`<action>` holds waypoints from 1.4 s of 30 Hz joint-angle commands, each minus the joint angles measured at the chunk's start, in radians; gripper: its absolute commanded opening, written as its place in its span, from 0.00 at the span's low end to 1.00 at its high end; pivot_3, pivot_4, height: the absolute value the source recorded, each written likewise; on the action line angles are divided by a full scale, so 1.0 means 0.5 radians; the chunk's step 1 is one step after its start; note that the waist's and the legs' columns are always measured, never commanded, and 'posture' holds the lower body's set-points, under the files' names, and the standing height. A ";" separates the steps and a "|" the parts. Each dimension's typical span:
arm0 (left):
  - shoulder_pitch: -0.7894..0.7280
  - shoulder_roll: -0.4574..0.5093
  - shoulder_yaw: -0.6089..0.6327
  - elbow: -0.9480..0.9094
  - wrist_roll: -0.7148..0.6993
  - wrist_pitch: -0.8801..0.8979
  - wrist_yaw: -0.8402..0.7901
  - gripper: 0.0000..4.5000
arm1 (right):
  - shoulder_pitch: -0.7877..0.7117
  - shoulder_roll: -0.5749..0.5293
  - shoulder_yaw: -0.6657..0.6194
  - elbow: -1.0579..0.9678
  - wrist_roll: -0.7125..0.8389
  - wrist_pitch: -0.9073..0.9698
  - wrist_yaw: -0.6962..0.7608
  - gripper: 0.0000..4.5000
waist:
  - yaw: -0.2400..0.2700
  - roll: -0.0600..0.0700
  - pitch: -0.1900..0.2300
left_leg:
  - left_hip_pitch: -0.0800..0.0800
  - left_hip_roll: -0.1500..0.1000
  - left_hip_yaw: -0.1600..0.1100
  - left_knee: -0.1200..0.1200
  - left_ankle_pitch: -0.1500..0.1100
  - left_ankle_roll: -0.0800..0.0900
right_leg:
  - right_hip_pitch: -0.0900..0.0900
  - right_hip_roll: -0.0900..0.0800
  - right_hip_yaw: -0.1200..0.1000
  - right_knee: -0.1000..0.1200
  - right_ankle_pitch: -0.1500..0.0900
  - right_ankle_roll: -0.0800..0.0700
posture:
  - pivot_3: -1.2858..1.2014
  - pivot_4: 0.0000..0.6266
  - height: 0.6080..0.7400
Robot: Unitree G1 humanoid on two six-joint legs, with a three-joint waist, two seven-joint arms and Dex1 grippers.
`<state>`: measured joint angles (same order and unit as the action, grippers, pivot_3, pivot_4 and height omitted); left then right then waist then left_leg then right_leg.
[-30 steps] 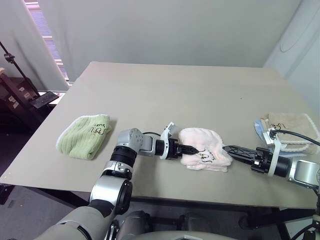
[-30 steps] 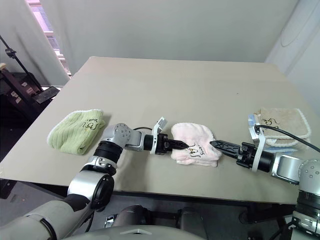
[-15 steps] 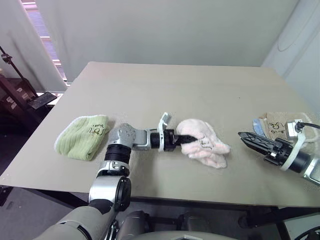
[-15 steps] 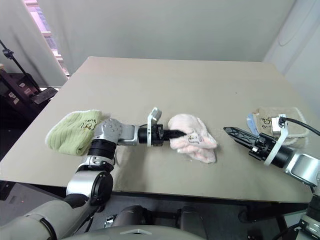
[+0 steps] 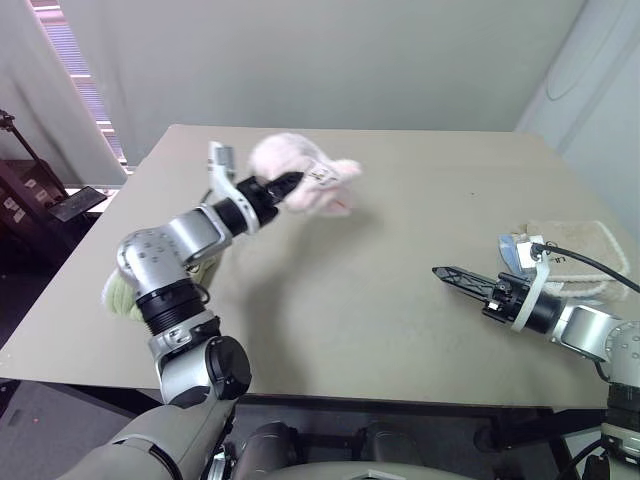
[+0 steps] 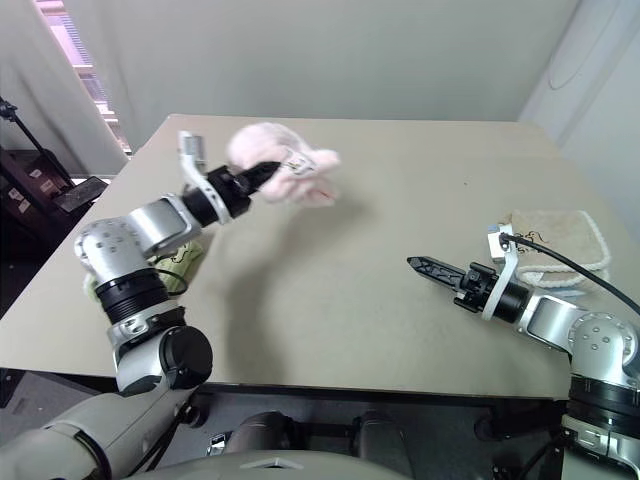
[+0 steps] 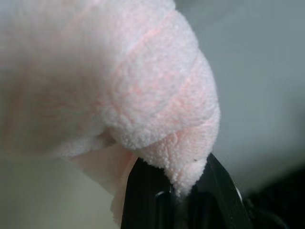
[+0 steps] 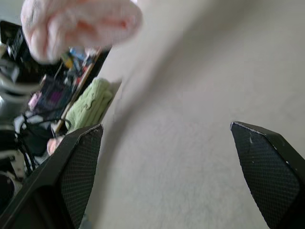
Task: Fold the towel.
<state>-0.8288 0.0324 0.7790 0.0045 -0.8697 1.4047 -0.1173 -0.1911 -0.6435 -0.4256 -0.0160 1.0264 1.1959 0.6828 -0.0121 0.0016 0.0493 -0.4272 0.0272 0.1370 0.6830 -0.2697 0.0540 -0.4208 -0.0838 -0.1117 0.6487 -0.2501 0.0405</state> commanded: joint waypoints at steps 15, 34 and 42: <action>1.367 0.428 0.426 -0.965 -1.784 -0.641 1.159 0.01 | -0.488 0.137 0.728 0.496 -0.635 -0.658 0.592 1.00 | 0.002 -0.008 0.002 | 0.005 0.002 0.000 -0.001 0.006 -0.024 | 0.002 -0.001 0.001 0.003 -0.003 -0.007 | 0.52 0.00 0.88; 1.570 1.243 -0.055 -0.634 -1.714 -1.218 0.575 0.01 | -0.370 0.211 0.762 0.362 -0.745 -0.698 0.616 1.00 | -0.006 -0.002 0.001 | 0.003 0.009 0.016 -0.043 0.020 -0.048 | -0.012 0.005 -0.001 -0.037 0.022 -0.014 | 0.52 0.00 0.88; 1.665 1.156 -0.192 -0.319 -1.408 -1.245 0.235 0.01 | -0.271 0.153 0.736 0.208 -0.754 -0.681 0.557 1.00 | -0.009 -0.002 0.001 | 0.003 0.009 0.016 -0.043 0.018 -0.045 | -0.014 0.006 0.000 -0.038 0.020 -0.013 | 0.52 0.00 0.88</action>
<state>0.0022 0.6071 0.6728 -0.1529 -1.5962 0.8012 0.0330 -0.3241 -0.5475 -0.0187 0.1344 0.6372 0.8513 0.9630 -0.0168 0.0007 0.0496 -0.4258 0.0319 0.1449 0.6616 -0.2627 0.0347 -0.4291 -0.0809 -0.1118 0.6298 -0.2403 0.0340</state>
